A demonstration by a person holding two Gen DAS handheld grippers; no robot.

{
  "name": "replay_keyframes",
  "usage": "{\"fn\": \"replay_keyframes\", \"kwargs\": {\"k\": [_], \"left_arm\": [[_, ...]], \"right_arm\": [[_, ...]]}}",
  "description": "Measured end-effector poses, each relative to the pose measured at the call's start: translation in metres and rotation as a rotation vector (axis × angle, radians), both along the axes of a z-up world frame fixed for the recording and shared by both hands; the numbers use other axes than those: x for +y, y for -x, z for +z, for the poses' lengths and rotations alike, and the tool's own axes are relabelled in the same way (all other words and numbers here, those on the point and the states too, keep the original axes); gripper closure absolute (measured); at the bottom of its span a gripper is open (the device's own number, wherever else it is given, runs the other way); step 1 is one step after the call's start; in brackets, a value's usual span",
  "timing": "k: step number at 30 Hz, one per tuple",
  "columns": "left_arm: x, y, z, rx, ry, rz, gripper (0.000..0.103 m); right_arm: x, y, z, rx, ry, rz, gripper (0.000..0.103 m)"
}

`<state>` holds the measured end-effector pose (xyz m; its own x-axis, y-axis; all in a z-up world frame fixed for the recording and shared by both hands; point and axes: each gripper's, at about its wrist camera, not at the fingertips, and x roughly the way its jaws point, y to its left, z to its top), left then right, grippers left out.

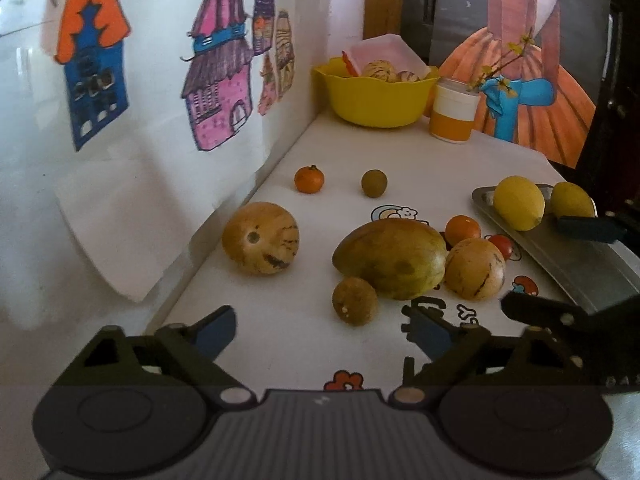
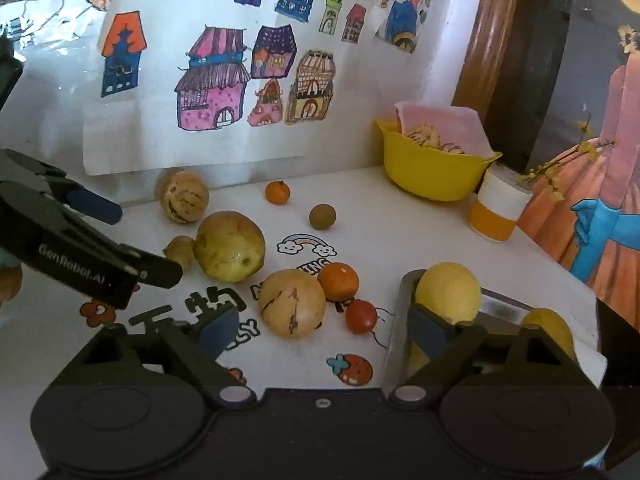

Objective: Organize fruits
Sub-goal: 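Withdraw both open tools from the tray toward the remaining fruits, then grasp the small brown round fruit with the left tool while the right tool grasps the round speckled fruit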

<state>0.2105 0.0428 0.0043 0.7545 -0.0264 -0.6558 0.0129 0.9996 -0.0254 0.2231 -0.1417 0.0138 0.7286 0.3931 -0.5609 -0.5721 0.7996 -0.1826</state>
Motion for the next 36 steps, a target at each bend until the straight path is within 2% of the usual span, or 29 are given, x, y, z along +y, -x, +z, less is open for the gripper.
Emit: {"fn": "replay_keyframes", "kwargs": {"k": [5, 11, 14, 20, 22, 30, 36], "left_arm": [[-0.003, -0.002, -0.003, -0.011, 0.014, -0.04, 0.021], [-0.003, -0.008, -0.006, 0.001, 0.038, -0.06, 0.039], [-0.003, -0.01, -0.007, 0.0, 0.041, -0.063, 0.047], [-0.002, -0.013, -0.007, -0.002, 0.052, -0.065, 0.064], [-0.002, -0.014, -0.007, -0.001, 0.059, -0.071, 0.074], [-0.009, -0.005, -0.005, 0.011, 0.073, -0.076, 0.075], [-0.019, 0.011, -0.001, 0.038, 0.093, -0.083, 0.075]], "right_arm": [[0.005, -0.014, -0.004, 0.058, -0.036, 0.02, 0.028], [0.009, -0.028, -0.01, 0.139, -0.064, 0.004, 0.043], [0.011, -0.032, -0.014, 0.175, -0.081, 0.004, 0.048], [0.016, -0.038, -0.016, 0.191, -0.083, 0.008, 0.052], [0.017, -0.041, -0.017, 0.206, -0.09, 0.008, 0.054], [0.018, -0.031, -0.017, 0.178, -0.075, 0.02, 0.058], [0.003, -0.007, -0.01, 0.173, -0.118, 0.024, 0.058]]}}
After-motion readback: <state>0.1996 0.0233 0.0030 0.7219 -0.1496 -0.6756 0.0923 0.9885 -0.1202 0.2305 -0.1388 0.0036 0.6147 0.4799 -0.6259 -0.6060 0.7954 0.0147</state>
